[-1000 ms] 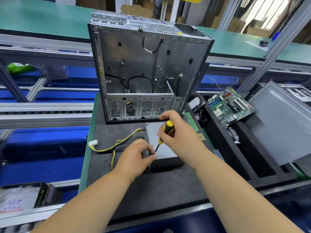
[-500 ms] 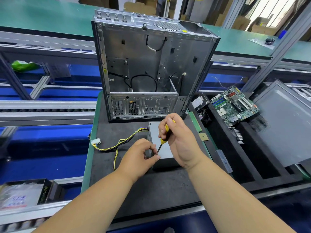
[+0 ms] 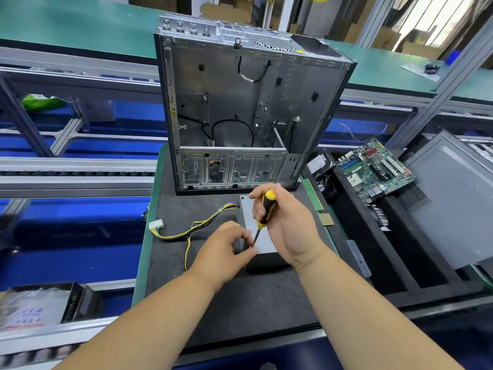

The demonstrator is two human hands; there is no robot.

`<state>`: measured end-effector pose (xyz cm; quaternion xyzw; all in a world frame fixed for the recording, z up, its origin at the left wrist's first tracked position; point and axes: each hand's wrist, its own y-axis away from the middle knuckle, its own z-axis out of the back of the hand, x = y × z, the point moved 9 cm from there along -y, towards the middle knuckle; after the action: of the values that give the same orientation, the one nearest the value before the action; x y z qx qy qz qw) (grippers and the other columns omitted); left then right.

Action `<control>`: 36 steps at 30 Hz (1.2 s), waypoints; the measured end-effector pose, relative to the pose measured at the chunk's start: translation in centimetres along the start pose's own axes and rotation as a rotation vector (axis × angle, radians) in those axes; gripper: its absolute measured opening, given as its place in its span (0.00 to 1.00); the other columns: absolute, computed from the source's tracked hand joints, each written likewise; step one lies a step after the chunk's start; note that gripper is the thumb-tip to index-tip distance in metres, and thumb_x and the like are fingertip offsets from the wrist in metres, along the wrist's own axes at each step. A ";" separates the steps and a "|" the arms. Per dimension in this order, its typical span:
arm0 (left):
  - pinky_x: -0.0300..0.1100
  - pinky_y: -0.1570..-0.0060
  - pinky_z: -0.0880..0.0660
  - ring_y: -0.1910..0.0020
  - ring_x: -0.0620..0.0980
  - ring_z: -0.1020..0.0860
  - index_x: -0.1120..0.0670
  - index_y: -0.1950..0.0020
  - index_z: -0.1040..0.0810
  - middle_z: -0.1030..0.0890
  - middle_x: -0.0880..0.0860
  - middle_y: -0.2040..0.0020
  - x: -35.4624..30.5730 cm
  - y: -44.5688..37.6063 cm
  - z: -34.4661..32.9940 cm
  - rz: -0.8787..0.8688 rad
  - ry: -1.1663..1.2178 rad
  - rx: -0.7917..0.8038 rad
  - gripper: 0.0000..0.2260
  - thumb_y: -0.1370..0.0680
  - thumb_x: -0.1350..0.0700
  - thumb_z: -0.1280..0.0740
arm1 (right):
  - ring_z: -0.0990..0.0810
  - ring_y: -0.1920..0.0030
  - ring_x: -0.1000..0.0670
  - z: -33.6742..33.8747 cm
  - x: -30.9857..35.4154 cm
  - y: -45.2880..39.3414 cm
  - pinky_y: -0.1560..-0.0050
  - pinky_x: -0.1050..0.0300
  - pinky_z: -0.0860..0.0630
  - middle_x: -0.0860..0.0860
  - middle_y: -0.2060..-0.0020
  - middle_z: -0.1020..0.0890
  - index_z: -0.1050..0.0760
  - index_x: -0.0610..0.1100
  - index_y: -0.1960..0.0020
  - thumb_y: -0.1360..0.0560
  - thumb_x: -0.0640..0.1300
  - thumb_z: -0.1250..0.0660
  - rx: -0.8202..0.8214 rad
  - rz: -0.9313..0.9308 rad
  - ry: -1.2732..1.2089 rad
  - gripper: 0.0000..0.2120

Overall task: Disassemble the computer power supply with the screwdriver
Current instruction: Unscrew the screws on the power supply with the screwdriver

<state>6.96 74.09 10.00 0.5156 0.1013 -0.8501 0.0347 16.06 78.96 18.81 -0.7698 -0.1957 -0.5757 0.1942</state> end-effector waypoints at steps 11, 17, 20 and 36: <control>0.28 0.62 0.35 0.63 0.28 0.29 0.48 0.59 0.22 0.25 0.45 0.54 -0.2 0.0 -0.2 -0.021 -0.013 0.010 0.08 0.28 0.56 0.24 | 0.27 0.61 0.48 1.2 0.1 -0.2 0.57 0.54 0.33 0.48 0.63 0.24 0.32 0.46 0.59 0.22 0.49 0.40 -0.030 -0.020 0.022 0.09; 0.28 0.63 0.35 0.64 0.32 0.29 0.46 0.60 0.23 0.24 0.45 0.53 0.1 0.1 -0.2 -0.015 -0.020 -0.001 0.08 0.29 0.54 0.24 | 0.24 0.62 0.48 1.7 0.4 -0.3 0.57 0.54 0.29 0.47 0.67 0.23 0.21 0.45 0.62 0.22 0.50 0.42 -0.048 -0.076 0.042 0.17; 0.28 0.63 0.35 0.64 0.31 0.29 0.46 0.59 0.23 0.25 0.45 0.54 0.1 0.1 -0.2 -0.020 -0.023 -0.004 0.08 0.28 0.55 0.24 | 0.31 0.66 0.48 1.0 -0.2 -0.2 0.57 0.55 0.32 0.49 0.72 0.29 0.23 0.43 0.64 0.19 0.52 0.45 -0.036 -0.105 -0.014 0.21; 0.26 0.63 0.35 0.62 0.26 0.29 0.45 0.59 0.24 0.24 0.43 0.52 0.4 0.3 -0.4 -0.011 -0.048 -0.011 0.08 0.28 0.54 0.25 | 0.21 0.60 0.48 1.6 0.5 0.0 0.57 0.57 0.25 0.48 0.62 0.21 0.21 0.46 0.61 0.24 0.48 0.36 -0.049 -0.087 0.055 0.10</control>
<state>7.19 73.87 9.37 0.4942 0.1081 -0.8619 0.0352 17.48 79.83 18.84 -0.7488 -0.2095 -0.6093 0.1554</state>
